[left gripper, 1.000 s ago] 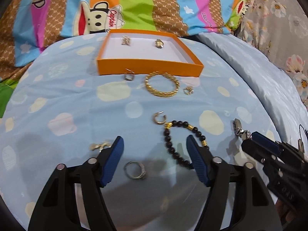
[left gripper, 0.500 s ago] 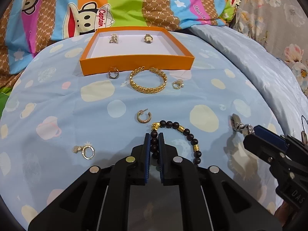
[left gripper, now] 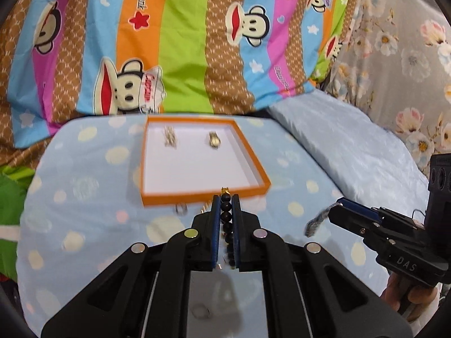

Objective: Organize jewelry
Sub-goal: 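Lower the bead bracelet and silver watch into the orange box and open both tools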

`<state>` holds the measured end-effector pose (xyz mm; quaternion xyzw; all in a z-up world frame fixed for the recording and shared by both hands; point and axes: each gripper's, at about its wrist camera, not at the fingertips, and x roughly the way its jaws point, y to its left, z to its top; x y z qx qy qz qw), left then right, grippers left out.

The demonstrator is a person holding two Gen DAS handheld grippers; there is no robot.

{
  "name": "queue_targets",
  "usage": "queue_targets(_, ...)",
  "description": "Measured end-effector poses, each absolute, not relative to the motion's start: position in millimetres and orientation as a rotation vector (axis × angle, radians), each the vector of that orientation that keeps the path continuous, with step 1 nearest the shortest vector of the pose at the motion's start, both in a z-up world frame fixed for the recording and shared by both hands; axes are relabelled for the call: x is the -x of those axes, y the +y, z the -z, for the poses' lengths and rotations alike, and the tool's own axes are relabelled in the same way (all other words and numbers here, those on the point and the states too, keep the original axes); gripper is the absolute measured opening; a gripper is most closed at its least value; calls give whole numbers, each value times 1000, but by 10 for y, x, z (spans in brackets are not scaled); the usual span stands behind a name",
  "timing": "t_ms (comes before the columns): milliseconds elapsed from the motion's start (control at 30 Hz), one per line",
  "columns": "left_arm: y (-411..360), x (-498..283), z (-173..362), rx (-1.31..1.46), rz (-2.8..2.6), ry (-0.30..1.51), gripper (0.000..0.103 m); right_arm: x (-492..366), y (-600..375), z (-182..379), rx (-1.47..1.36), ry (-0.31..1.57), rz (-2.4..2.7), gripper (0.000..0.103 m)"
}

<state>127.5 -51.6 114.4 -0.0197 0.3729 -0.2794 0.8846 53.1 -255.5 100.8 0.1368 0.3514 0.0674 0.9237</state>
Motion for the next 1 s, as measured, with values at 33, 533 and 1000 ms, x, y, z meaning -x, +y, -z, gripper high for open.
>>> queue_targets(33,-528,-1372,-1182,36,571,760,7,-648,-2563,-1037,-287,723,-155,25)
queue_targets(533,-847,-2745,-503,-32,450,890,7,-2325,-2626,-423,-372,948,-268,25)
queue_targets(1000,-620,-3025,-493,54,370,844,44,-2384,-2970,-570,-329,791,-83,27)
